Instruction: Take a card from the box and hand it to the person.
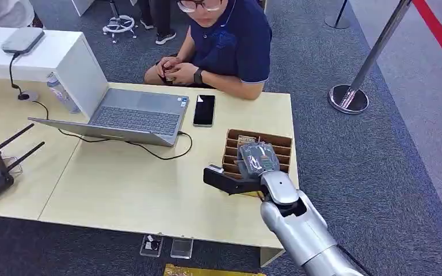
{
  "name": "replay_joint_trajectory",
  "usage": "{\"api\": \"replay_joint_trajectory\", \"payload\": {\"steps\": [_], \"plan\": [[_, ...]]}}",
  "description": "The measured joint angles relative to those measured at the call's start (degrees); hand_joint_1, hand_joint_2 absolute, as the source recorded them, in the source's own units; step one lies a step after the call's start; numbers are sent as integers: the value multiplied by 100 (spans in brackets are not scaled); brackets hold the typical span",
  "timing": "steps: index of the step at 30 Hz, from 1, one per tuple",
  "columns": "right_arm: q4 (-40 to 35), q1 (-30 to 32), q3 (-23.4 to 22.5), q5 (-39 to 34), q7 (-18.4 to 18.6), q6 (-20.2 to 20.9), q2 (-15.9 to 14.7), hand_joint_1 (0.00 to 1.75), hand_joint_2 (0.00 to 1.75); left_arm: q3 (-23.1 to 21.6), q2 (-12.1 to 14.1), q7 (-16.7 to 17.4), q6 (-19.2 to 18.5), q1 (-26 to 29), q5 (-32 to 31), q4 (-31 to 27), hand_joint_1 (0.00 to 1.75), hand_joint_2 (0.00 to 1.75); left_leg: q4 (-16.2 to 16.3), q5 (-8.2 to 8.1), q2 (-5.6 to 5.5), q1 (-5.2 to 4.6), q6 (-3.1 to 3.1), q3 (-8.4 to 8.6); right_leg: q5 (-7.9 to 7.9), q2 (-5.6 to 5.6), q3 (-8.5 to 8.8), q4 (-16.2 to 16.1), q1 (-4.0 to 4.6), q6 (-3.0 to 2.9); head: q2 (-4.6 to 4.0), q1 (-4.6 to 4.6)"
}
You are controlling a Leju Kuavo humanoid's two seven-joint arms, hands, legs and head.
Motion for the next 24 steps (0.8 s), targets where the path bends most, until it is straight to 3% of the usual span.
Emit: {"api": "replay_joint_trajectory", "payload": {"steps": [11, 24], "plan": [[-435, 0, -57, -63, 4, -13, -59, 138, 175, -24, 7, 28, -9, 4, 190, 0, 0, 175, 1, 0, 0, 0, 0, 0, 0, 0, -1, 0, 0, 0, 0, 0], [-2055, -217, -630, -57, 33, 26, -267, 138, 175, 22, 7, 83, -9, 21, 286, 0, 0, 175, 1, 0, 0, 0, 0, -1, 0, 0, -1, 0, 0, 0, 0, -2]]}}
